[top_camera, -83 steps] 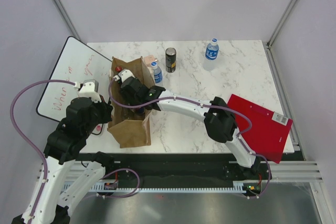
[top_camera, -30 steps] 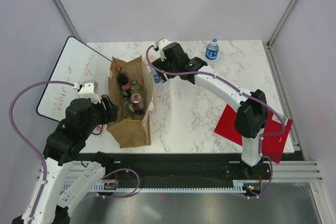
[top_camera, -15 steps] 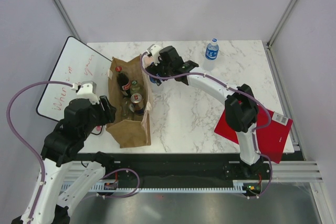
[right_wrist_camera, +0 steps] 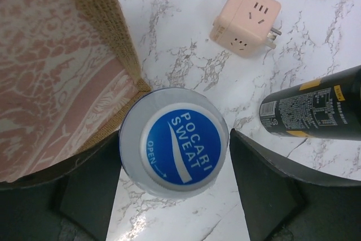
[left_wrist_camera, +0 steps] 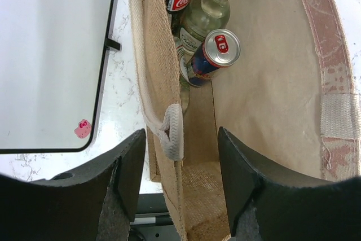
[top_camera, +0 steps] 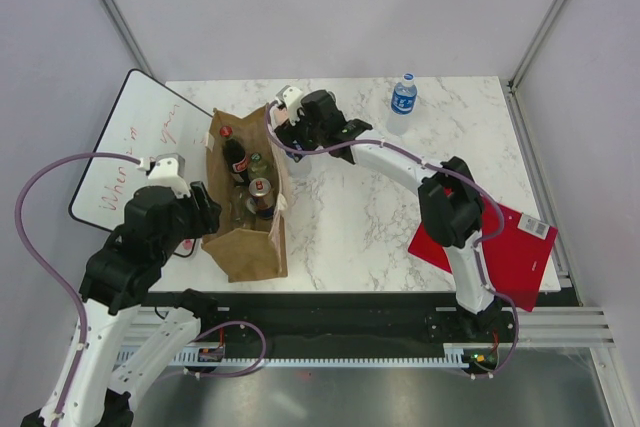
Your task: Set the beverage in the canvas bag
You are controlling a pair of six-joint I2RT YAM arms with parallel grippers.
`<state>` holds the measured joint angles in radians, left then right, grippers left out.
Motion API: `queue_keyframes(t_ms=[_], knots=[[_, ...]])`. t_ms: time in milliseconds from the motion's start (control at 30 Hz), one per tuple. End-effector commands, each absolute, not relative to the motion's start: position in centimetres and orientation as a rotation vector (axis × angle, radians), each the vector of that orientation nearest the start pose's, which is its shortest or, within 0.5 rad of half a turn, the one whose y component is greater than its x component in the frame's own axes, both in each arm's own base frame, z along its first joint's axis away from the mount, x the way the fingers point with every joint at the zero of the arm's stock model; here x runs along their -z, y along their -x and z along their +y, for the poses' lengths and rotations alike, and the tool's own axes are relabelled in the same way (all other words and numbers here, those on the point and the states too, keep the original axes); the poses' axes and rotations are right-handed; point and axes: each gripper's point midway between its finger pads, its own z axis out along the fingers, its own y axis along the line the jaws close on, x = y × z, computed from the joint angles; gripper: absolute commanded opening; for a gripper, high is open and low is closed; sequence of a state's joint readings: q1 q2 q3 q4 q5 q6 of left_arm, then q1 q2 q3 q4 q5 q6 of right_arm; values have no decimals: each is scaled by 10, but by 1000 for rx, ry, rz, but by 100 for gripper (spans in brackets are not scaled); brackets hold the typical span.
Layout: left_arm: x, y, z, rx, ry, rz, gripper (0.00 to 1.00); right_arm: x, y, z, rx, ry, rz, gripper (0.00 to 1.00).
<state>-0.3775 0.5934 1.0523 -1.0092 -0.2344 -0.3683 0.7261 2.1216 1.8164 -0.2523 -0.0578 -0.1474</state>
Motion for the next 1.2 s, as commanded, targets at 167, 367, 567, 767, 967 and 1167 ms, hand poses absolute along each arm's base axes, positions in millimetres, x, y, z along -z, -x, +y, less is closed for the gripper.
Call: queue_keyframes(t_ms=[167, 367, 567, 767, 967, 1167], knots=[[-265, -187, -42, 170, 121, 2097, 59, -172, -459, 407, -389, 918, 1870, 59], [-264, -188, -43, 177, 119, 2093, 54, -217, -459, 388, -324, 837, 1821, 17], [-265, -190, -45, 190, 117, 2085, 26, -305, -447, 357, -291, 680, 1752, 0], [-268, -193, -51, 220, 110, 2076, 2, -397, -409, 341, -372, 613, 1655, 0], [-270, -193, -52, 237, 110, 2063, 2, -469, -350, 357, -376, 644, 1488, 0], [-269, -191, -51, 233, 104, 2060, 2, -493, -308, 390, -352, 703, 1386, 0]])
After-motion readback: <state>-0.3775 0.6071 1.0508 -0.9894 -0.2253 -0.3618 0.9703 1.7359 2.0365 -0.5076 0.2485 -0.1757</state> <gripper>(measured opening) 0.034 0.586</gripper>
